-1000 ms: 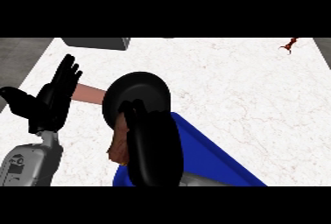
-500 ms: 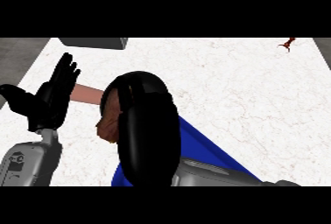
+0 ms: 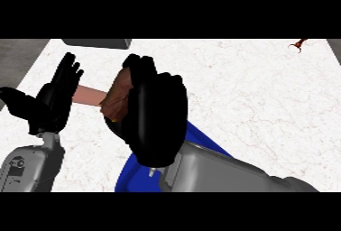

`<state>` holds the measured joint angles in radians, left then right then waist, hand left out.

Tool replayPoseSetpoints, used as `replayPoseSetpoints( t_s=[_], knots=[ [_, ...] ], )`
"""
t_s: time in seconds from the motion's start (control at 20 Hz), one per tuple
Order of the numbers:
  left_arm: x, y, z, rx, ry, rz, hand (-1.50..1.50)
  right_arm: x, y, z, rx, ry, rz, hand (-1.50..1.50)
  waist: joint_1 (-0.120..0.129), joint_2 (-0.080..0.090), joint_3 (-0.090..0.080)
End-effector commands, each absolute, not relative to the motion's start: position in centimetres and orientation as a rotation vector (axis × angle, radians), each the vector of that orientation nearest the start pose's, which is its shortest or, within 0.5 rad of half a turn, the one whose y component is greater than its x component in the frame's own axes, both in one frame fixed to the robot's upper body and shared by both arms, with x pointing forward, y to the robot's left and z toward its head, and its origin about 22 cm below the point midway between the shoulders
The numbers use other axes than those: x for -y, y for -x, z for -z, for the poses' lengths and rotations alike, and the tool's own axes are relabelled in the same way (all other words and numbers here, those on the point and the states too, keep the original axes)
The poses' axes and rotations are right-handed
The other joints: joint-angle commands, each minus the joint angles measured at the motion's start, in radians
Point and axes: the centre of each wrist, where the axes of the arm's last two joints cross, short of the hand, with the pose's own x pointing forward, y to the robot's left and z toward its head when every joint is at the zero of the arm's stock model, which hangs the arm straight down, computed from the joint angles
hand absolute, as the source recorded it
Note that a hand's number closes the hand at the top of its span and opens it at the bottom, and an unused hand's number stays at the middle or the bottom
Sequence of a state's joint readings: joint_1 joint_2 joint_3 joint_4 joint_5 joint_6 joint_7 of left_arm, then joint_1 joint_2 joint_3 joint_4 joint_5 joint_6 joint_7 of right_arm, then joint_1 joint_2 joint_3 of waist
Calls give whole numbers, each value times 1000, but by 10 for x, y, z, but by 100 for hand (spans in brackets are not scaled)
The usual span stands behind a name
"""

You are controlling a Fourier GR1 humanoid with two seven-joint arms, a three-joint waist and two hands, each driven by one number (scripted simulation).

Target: Pick the sweet potato from the tray and place it in the pot

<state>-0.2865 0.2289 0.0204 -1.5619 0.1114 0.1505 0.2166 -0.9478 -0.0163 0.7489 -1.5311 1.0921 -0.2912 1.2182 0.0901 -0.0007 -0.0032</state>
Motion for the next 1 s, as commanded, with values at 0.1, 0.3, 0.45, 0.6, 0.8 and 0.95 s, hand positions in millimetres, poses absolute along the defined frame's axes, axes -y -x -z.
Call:
replayPoseSetpoints(
  t_s=[0.1, 0.3, 0.45, 0.6, 0.8, 0.95],
  knots=[
    [-259, -300, -77, 1616, -152, -9, 0, -44, -276, -182, 1591, 1262, -443, 150, -25, -4, -2],
    [-270, -298, -80, 1609, -163, -33, 0, -41, -295, -156, 1494, 1423, -475, 150, -40, -1, 0],
    [-263, -296, -73, 1620, -159, -5, 0, -40, -309, -151, 1462, 1423, -477, 150, -34, 6, 1],
    [-261, -292, -79, 1619, -171, -24, 0, -31, -315, -120, 1410, 1404, -520, 150, -26, 8, 2],
    [-270, -295, -82, 1630, -150, -23, 0, -15, -324, -106, 1359, 1264, -467, 150, -25, 13, 3],
    [-267, -300, -88, 1640, -141, -28, 0, 0, -339, -99, 1289, 1170, -411, -150, -18, 19, 4]
  ],
)
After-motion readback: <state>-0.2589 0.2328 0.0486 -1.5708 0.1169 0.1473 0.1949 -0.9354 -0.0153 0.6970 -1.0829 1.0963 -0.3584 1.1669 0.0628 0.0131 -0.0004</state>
